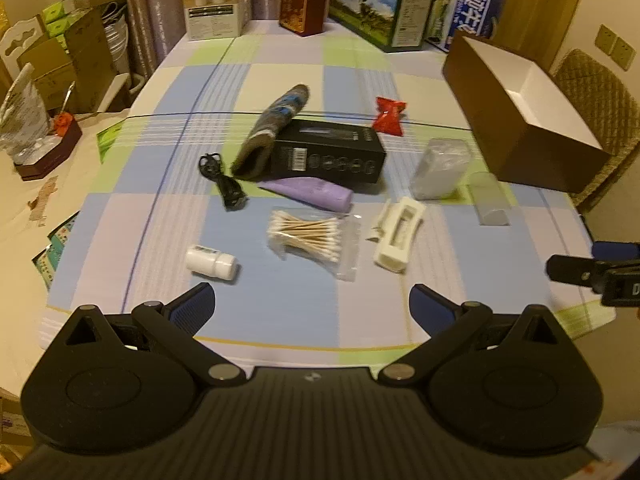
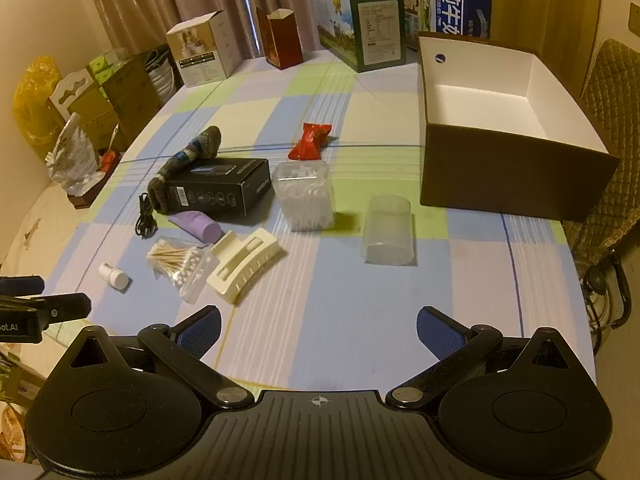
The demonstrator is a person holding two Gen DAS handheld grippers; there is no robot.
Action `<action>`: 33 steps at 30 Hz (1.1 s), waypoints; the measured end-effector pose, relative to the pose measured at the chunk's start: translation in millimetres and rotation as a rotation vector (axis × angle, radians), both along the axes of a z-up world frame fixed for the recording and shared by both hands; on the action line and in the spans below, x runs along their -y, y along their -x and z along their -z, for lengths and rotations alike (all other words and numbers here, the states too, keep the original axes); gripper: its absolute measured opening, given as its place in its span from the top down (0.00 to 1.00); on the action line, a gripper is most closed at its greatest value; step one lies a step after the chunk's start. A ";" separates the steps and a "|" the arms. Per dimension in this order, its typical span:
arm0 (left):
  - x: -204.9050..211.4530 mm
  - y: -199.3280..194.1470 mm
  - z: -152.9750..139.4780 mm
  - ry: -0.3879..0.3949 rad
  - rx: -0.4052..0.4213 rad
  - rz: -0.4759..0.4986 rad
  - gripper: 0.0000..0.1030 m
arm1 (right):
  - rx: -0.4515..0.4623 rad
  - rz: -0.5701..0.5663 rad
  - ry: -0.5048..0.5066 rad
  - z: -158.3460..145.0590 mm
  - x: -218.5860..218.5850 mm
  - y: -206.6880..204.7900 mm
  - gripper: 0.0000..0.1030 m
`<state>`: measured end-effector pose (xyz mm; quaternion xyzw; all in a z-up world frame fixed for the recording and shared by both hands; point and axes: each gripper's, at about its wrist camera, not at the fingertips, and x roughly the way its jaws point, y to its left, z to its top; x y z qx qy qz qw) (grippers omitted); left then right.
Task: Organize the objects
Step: 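Move both tools toward the objects on the table, then grasp the white pill bottle with the left tool while the right tool grasps the clear cup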
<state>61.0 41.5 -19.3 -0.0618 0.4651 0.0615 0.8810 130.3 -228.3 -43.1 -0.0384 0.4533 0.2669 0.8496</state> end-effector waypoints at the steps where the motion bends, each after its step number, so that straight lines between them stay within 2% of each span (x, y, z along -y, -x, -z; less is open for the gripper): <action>1: -3.0 -1.0 1.7 -0.005 -0.003 -0.006 0.01 | 0.001 -0.002 -0.006 1.2 0.0 -2.1 0.02; 16: -60.7 -15.2 40.8 -0.023 -0.047 -0.147 0.01 | 0.069 0.014 -0.018 34.3 7.7 -56.4 0.03; 19: -68.2 -19.3 48.0 -0.038 -0.041 -0.165 0.01 | 0.066 0.014 -0.009 43.6 5.6 -71.1 0.16; 24: -74.7 -28.4 57.5 -0.044 -0.032 -0.181 0.01 | 0.062 0.031 0.008 58.7 3.1 -95.8 0.24; 26: -76.0 -32.2 61.7 -0.051 -0.033 -0.187 0.01 | 0.057 0.033 0.019 64.7 1.6 -105.3 0.32; 33: -80.1 -40.8 74.9 -0.070 -0.045 -0.203 0.01 | 0.030 0.055 0.046 83.7 -2.4 -130.8 0.38</action>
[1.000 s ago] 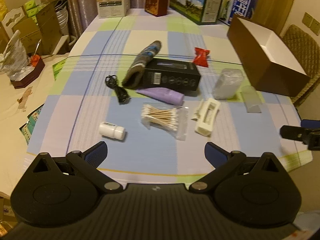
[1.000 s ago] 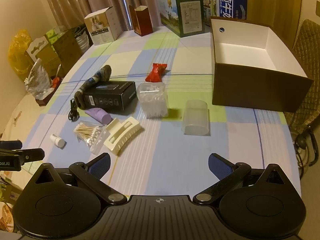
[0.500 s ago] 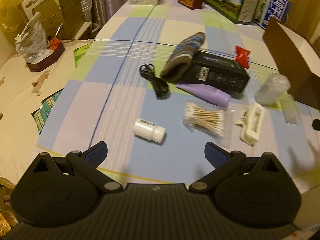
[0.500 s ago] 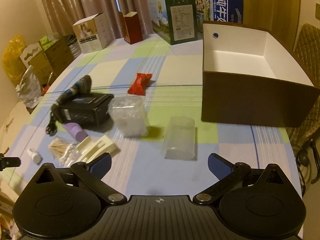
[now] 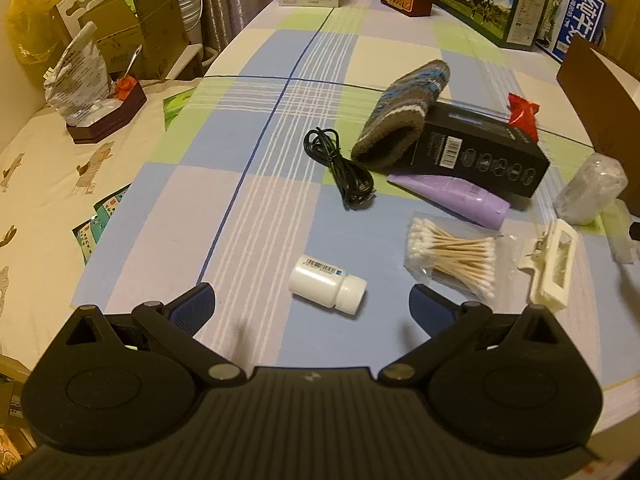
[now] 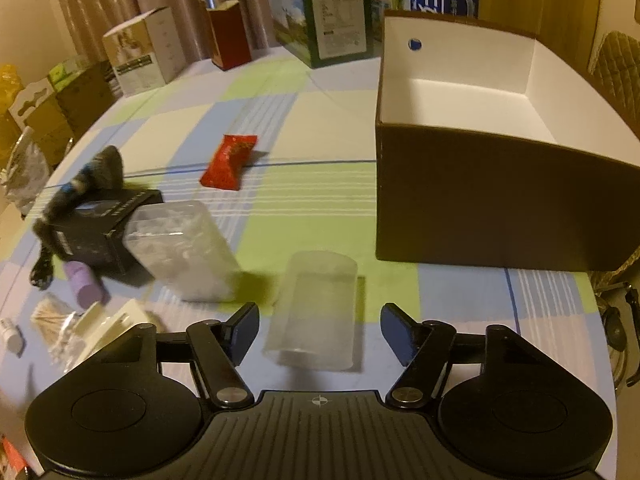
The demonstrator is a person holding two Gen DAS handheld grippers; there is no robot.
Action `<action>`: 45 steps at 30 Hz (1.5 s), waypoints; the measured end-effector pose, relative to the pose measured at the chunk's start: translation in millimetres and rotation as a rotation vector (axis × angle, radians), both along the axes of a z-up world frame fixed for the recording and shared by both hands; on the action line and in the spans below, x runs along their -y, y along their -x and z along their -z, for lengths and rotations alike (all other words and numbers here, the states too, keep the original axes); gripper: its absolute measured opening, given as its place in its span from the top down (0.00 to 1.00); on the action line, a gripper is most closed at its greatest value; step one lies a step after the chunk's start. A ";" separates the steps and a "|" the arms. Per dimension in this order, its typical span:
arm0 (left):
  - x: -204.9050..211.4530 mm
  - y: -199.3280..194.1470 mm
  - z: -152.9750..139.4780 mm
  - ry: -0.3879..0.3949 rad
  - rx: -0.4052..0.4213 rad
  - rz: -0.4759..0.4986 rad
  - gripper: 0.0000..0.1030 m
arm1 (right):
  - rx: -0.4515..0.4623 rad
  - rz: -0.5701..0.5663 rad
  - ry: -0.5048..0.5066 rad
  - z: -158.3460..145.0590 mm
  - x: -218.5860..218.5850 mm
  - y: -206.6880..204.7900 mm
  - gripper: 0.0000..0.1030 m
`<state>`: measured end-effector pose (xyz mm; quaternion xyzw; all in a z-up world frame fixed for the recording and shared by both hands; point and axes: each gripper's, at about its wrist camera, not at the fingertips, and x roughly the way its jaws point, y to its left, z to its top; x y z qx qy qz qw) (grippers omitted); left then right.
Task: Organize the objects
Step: 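Grasp the white pill bottle with the left tool while the right tool grasps the clear cup, then carry both into the open box and release the bottle and cup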
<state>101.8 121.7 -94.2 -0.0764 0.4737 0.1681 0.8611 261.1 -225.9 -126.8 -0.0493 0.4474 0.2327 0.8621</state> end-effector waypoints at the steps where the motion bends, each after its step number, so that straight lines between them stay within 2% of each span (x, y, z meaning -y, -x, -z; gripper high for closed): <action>1: -0.9 -1.4 2.1 -0.002 -0.004 -0.001 0.01 | -0.002 -0.001 0.001 1.9 -1.4 -1.8 0.39; 6: -4.1 -6.9 8.5 -0.011 -0.017 -0.002 0.01 | -0.018 -0.008 0.021 12.1 -10.2 -9.1 0.44; 9: -5.0 -10.1 11.1 -0.017 -0.020 0.007 0.01 | -0.025 -0.017 0.041 17.8 -15.2 -11.4 0.51; 17: -1.7 -15.5 18.5 -0.021 -0.025 0.082 0.02 | -0.003 -0.026 0.036 14.3 -8.1 -3.9 0.52; 22: -1.5 -19.8 26.0 -0.039 -0.027 0.149 0.07 | -0.010 0.010 0.023 6.3 5.4 0.0 0.52; 25: -4.5 -22.9 32.2 -0.047 -0.035 0.211 0.12 | -0.008 0.030 0.017 1.5 14.7 3.1 0.52; 28: -9.6 -23.2 37.2 -0.042 -0.050 0.265 0.24 | -0.006 0.056 0.013 -1.9 26.3 7.4 0.52; 30: -11.2 -22.3 37.3 -0.035 -0.041 0.291 0.28 | -0.009 0.072 0.015 -3.7 34.0 10.5 0.52; 34: -11.7 -23.2 34.7 -0.009 -0.018 0.334 0.59 | -0.016 0.097 0.013 -7.5 47.8 16.9 0.52; 40: -7.8 -23.3 28.4 0.006 -0.020 0.314 0.60 | -0.003 0.113 -0.019 -22.1 66.7 23.9 0.52; 45: 1.2 -26.3 3.6 0.023 0.013 0.304 0.60 | 0.034 0.105 -0.061 -45.3 85.0 21.8 0.52</action>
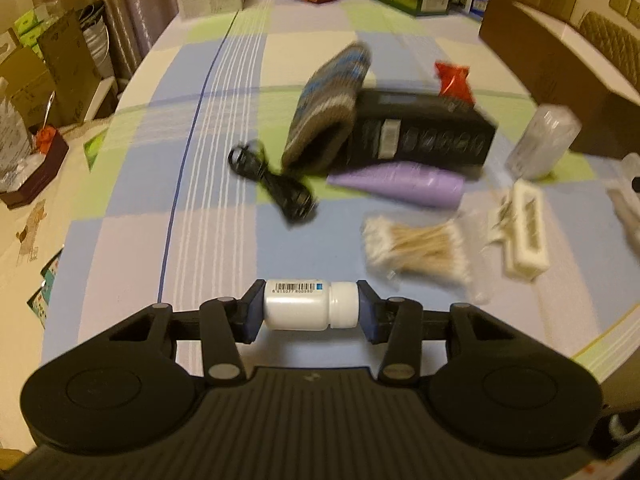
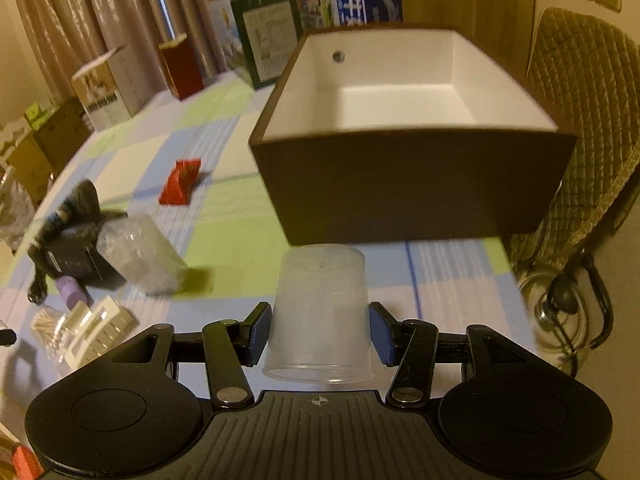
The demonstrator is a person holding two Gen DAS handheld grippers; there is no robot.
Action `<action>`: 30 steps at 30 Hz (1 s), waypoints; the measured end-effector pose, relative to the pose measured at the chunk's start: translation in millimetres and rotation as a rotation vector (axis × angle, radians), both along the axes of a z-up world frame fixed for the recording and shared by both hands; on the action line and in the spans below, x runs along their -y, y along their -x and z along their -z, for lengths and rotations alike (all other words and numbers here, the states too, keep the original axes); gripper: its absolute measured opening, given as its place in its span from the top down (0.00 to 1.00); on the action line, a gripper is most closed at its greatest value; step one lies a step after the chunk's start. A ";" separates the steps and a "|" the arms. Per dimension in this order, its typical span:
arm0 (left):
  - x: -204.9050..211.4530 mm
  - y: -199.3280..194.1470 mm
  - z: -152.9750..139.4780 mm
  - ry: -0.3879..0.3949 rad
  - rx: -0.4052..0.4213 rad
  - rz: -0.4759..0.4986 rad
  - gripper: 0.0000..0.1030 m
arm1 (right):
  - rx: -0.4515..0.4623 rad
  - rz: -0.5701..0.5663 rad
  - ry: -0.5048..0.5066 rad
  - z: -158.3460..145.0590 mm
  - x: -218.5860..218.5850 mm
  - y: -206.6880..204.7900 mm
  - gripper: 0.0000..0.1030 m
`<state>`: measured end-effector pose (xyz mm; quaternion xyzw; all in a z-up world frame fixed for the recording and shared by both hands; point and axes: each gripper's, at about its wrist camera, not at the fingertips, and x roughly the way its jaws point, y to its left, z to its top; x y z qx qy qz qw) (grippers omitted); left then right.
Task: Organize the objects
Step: 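Carry both into the open box and release the bottle and cup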
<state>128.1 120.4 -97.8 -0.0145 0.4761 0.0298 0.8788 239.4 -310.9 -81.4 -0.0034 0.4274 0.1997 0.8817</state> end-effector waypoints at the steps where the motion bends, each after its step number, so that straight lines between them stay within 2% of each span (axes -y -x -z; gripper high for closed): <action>1: 4.2 -2.7 -7.3 0.003 0.009 0.005 0.60 | 0.010 -0.002 -0.007 -5.1 2.8 -1.3 0.52; 9: 63.9 -49.0 -62.9 0.022 0.116 0.134 0.60 | 0.118 -0.023 -0.073 -49.4 28.7 -19.9 0.52; 17: 166.7 -128.2 -97.2 0.092 0.207 0.343 0.60 | 0.187 -0.042 -0.085 -73.0 49.8 -65.8 0.52; 23: 243.4 -192.9 -104.4 0.146 0.221 0.438 0.60 | 0.155 -0.053 -0.065 -65.4 62.9 -116.5 0.52; 26: 276.2 -224.3 -99.8 0.164 0.194 0.466 0.60 | 0.135 -0.082 -0.036 -57.8 66.6 -137.2 0.52; 30: 313.6 -258.9 -85.7 0.133 0.145 0.509 0.60 | 0.100 -0.131 0.023 -42.2 63.7 -161.9 0.52</action>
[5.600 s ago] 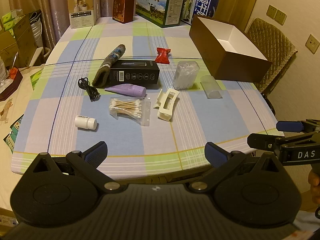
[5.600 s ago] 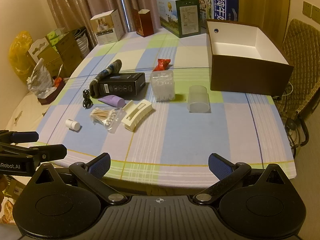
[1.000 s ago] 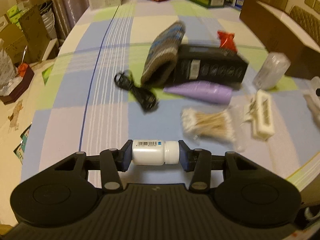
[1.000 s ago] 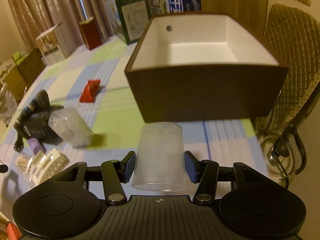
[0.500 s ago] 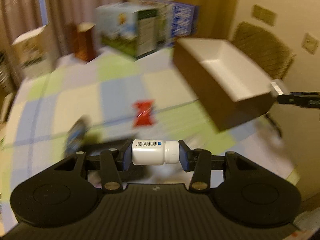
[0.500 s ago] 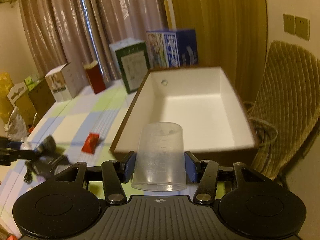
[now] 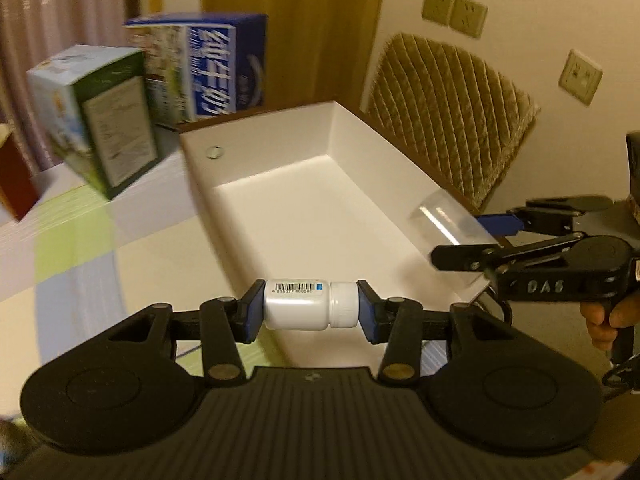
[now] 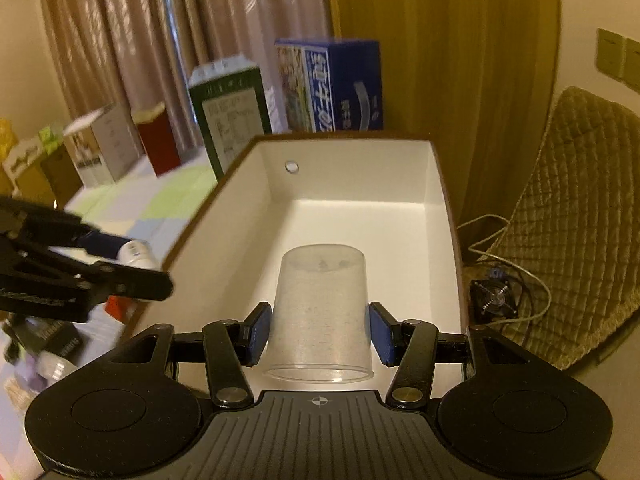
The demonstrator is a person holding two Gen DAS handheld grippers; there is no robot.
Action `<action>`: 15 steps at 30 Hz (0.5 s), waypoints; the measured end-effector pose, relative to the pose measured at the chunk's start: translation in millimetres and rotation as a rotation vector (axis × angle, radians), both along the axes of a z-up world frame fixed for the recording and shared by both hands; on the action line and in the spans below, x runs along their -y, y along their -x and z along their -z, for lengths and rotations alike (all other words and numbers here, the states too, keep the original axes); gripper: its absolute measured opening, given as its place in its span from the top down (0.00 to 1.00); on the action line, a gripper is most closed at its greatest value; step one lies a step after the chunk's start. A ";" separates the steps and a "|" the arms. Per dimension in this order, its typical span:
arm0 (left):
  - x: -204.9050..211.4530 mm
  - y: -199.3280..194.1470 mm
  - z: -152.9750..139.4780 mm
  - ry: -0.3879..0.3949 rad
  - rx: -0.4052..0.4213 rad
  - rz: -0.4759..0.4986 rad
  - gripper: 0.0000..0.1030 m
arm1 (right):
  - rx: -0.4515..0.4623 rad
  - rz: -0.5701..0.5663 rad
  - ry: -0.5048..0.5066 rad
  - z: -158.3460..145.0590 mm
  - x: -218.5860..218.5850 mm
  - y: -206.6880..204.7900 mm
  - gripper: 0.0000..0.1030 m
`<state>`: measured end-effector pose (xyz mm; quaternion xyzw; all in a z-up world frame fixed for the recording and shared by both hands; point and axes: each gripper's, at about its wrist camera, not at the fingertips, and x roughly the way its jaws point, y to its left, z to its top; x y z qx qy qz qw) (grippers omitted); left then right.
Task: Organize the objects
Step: 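Carry both into the open box and release the bottle and cup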
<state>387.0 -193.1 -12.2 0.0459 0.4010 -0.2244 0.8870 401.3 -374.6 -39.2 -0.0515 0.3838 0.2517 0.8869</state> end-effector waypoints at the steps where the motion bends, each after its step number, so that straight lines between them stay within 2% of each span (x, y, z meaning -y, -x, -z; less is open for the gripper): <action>1: 9.2 -8.3 4.2 -0.011 -0.013 0.012 0.60 | -0.009 -0.012 0.018 3.8 -1.2 -5.8 0.52; 10: 50.2 -52.2 42.3 -0.127 -0.101 0.101 0.59 | -0.082 -0.147 0.183 37.8 -9.0 -38.0 0.52; 15: 58.4 -62.5 59.7 -0.179 -0.124 0.128 0.59 | -0.086 -0.197 0.225 44.2 -13.3 -44.7 0.52</action>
